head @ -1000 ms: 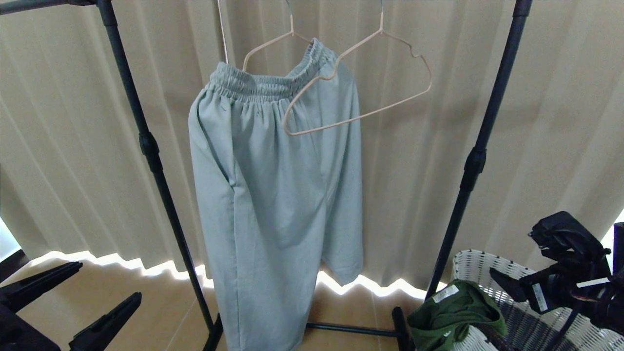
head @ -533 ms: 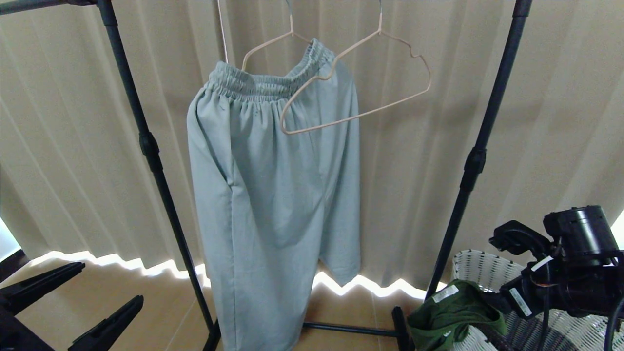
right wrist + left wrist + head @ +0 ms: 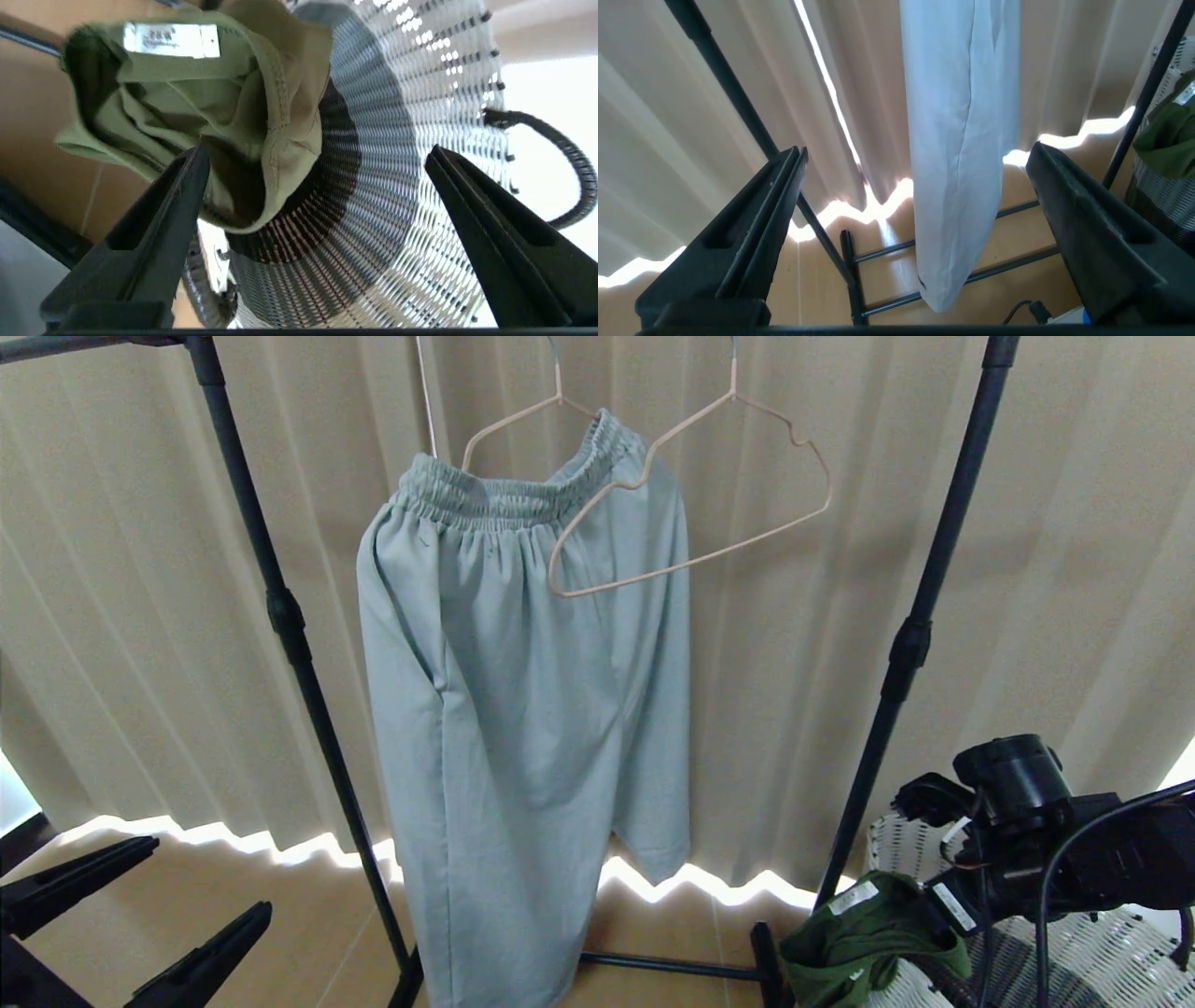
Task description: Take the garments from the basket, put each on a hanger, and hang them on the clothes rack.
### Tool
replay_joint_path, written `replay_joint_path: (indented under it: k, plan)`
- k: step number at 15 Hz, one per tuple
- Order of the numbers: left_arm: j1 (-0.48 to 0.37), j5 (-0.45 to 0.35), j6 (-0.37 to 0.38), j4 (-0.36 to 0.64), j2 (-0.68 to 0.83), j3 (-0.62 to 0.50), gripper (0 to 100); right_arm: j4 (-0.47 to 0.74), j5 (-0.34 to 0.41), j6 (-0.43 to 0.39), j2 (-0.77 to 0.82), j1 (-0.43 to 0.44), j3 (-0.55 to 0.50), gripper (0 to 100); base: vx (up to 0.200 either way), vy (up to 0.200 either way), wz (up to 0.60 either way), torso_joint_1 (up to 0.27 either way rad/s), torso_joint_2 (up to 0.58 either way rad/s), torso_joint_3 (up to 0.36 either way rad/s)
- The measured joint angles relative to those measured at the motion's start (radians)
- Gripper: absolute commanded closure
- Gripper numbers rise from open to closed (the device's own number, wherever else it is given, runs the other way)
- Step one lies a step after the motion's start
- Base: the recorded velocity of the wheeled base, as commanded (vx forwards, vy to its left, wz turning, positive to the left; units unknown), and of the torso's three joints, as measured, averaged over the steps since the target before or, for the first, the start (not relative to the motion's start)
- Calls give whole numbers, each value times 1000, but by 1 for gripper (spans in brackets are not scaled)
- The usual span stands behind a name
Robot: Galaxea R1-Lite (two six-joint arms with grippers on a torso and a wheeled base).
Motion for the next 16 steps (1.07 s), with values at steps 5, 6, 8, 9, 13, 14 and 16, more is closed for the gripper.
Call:
replay_joint_path:
  k: [5, 6, 8, 9, 13, 14, 16]
  plan:
    - [0, 0, 0, 0, 0, 2, 0, -4, -31, 0, 67, -39, -23, 0, 0, 0, 0, 0, 0, 0]
    - [0, 0, 0, 0, 0, 2, 0, -4, -30, 1, 80, -41, -27, 0, 0, 0, 0, 0, 0, 0]
    - [0, 0, 0, 0, 0, 2, 0, -6, -31, 1, 103, -43, -38, 0, 0, 0, 0, 0, 0, 0]
    - [0, 0, 0, 0, 0, 1, 0, -6, -31, 1, 116, -44, -45, 100, 0, 0, 0, 0, 0, 0]
    - [0, 0, -1, 0, 0, 0, 0, -5, -29, 2, 149, -56, -64, 100, 0, 0, 0, 0, 0, 0]
    - [0, 0, 0, 0, 0, 0, 0, -6, -24, 2, 152, -56, -64, 100, 0, 0, 0, 0, 0, 0]
    - [0, 0, 0, 0, 0, 0, 0, -6, -22, 5, 151, -56, -65, 100, 0, 0, 0, 0, 0, 0]
